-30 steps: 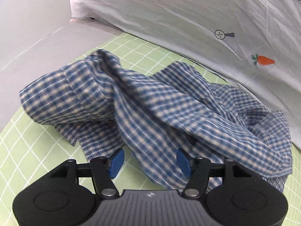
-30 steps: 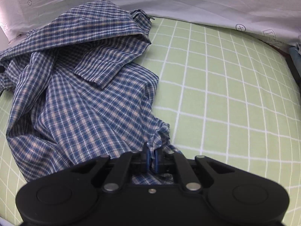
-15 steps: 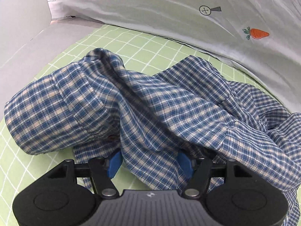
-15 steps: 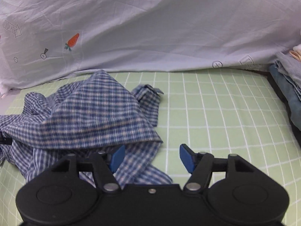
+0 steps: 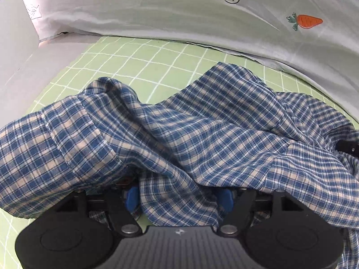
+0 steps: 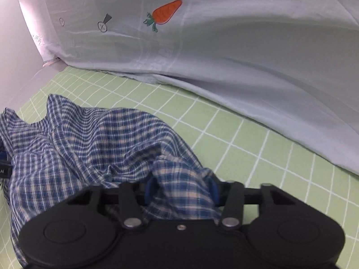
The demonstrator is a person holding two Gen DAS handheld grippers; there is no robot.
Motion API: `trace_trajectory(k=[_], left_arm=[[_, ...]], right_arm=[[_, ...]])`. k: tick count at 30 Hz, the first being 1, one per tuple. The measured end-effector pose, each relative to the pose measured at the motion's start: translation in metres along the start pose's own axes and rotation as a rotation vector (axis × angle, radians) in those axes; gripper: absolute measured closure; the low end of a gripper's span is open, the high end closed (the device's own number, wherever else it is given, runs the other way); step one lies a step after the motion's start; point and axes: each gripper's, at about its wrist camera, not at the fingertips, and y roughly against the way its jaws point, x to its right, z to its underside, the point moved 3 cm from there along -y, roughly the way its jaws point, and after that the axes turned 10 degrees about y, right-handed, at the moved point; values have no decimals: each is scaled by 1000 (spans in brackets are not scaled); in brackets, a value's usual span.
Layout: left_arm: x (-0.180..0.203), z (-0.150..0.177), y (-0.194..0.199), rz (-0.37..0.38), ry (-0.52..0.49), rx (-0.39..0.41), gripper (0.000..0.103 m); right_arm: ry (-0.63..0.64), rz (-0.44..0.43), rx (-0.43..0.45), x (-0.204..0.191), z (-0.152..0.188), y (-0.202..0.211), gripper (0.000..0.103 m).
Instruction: Fold clothes
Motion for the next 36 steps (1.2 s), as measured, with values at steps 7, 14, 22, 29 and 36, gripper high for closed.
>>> trace_trajectory(k=[7,14,22,29,36], left_arm=[[68,-30,-24,62,-101,45,36],[181,-17,-14,253,-243,24,35],[164,35,47,288,-266,12,34],[73,76,94,151,-143,-3,34],[25,102,129,96,-88,5,33]], right_arm=[[-94,187,11,24,51,36,93],[-445,466,-90,75,162,122,92],[-727,662,29,55,246,228,35],[-815,613,161,-13,265,262,24],[-744,637,95,-37,277,237,24]])
